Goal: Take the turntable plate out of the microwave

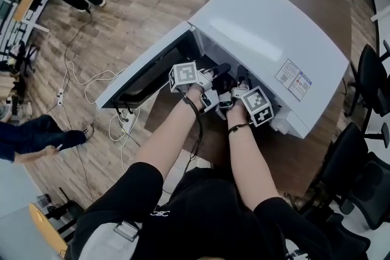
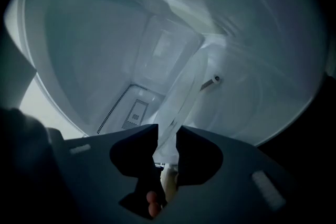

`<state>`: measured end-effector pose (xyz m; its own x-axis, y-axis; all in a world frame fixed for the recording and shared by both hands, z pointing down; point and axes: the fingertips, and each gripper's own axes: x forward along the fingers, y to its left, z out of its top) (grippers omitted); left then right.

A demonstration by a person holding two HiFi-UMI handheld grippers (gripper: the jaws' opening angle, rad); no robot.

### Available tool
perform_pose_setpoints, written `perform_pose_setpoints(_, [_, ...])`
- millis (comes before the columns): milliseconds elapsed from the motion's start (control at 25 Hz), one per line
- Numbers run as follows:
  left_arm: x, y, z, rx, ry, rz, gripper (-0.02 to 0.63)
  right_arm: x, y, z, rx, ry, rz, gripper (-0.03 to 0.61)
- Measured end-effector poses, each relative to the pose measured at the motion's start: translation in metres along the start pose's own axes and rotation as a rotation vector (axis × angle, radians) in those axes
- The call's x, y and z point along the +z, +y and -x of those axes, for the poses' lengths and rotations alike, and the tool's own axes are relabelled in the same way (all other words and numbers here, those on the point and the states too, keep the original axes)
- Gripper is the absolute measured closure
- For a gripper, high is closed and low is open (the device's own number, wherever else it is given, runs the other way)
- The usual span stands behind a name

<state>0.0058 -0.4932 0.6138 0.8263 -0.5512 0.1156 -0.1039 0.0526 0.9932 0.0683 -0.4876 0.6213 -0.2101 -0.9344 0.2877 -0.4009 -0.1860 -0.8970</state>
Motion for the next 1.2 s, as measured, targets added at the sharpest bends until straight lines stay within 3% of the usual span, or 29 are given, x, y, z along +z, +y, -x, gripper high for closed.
perform_pose_setpoints(200, [-0.004, -0.008, -0.003, -0.035, 0.019, -0.017, 0.6, 0.005, 0.003, -0.006, 0.028, -0.002, -0.025, 0.468])
perform_pose_setpoints(520, [-0.007, 0.008, 0.004, -0.028, 0.005, 0.031, 0.598, -0.006, 0.001, -0.003, 0.071, 0.022, -0.101, 0.514])
perform_pose_setpoints(720, [-0.008, -0.005, 0.007, -0.063, 0.012, -0.015, 0.598, -0.004, 0.012, 0.001, 0.111, 0.001, -0.104, 0.514])
perform_pose_setpoints(880, [-0.013, -0.013, 0.012, -0.082, 0.005, -0.005, 0.597, -0.003, 0.02, 0.007, 0.136, 0.0, -0.094, 0.515])
perform_pose_setpoints(1080, [-0.021, -0.013, 0.022, -0.066, -0.001, -0.008, 0.597, -0.007, 0.022, 0.017, 0.158, 0.006, -0.124, 0.515])
perform_pose_setpoints(1200, [-0.024, -0.027, 0.027, -0.096, -0.001, -0.041, 0.597, -0.008, 0.028, 0.023, 0.189, 0.008, -0.151, 0.515])
